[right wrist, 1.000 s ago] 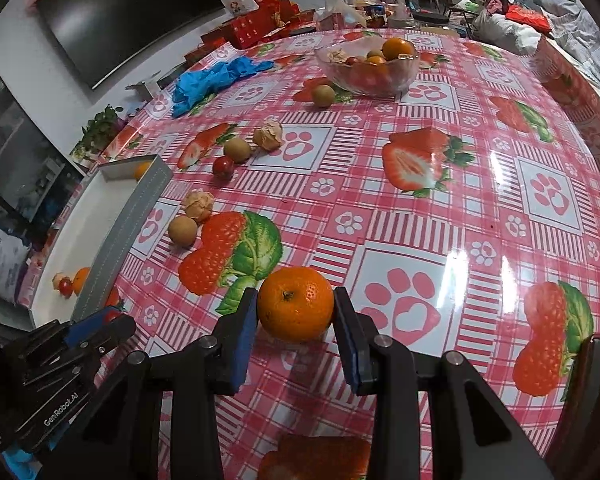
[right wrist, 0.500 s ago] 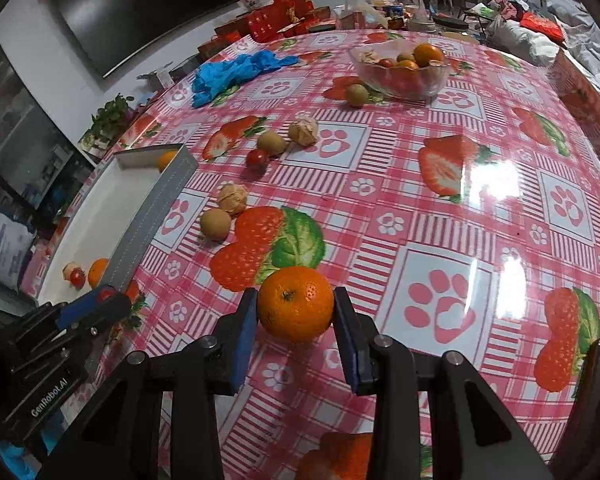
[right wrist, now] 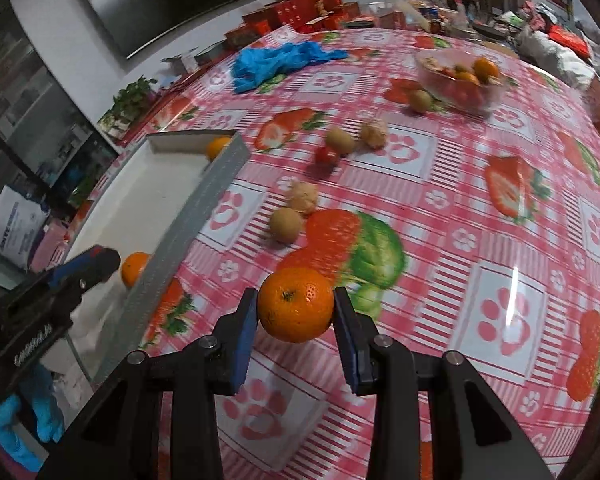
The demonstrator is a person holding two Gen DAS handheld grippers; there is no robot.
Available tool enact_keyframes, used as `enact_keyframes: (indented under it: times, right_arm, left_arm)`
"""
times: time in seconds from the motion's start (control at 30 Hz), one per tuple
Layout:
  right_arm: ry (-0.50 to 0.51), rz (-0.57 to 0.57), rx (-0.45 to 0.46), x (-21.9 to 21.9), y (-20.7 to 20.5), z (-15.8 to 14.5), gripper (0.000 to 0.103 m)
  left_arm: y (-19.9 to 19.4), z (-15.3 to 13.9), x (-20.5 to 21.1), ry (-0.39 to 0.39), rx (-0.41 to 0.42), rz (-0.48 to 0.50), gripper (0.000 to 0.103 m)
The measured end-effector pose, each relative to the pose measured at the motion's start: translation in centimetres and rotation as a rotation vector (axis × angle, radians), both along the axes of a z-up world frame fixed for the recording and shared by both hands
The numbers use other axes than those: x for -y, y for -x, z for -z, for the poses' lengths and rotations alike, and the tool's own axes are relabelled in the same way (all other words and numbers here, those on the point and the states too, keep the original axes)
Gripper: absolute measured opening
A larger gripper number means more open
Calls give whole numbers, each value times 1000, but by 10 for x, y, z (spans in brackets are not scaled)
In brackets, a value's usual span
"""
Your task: Organize fruits
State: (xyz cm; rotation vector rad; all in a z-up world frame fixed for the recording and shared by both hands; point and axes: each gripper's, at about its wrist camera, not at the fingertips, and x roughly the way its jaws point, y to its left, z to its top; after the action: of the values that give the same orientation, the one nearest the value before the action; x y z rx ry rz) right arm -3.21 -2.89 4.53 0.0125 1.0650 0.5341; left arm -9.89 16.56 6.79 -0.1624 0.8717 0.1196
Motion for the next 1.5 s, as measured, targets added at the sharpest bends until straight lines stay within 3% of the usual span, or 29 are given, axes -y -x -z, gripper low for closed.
enact_keyframes:
  times: [0.33, 0.63, 1.13, 1.2, 1.27, 1.3, 1.33, 1.4, 1.5]
  right_arm:
    - [-11, -92, 2, -54, -4, -11, 40]
    - [-11, -178, 12, -106, -9, -19, 40]
    - [24, -233, -10, -157, -22, -1, 42]
    - [32, -240, -6, -159, -21, 1, 45]
    - [26, -249, -3, -161, -20, 0, 70]
    - [14, -253, 0, -160, -19, -1, 73]
    - [2, -256, 6, -158, -18, -4, 78]
    - [-3, -247, 32, -155, -16, -10, 80]
    - [-32, -218, 60, -137, -18, -21, 83]
  left_arm:
    - [2, 7, -63, 15, -5, -130, 23]
    - [-2, 13, -78, 13, -13, -158, 23]
    - [-9, 27, -92, 0, -46, -210, 23]
    - [-9, 29, -92, -7, -55, -212, 23]
    - [-9, 31, -91, -15, -70, -213, 24]
    - [-10, 33, -91, -22, -81, -213, 35]
    - [-9, 33, -90, -27, -83, -216, 68]
    - [-2, 27, -90, -48, -39, -252, 96]
    - [2, 16, -83, -62, -3, -250, 96]
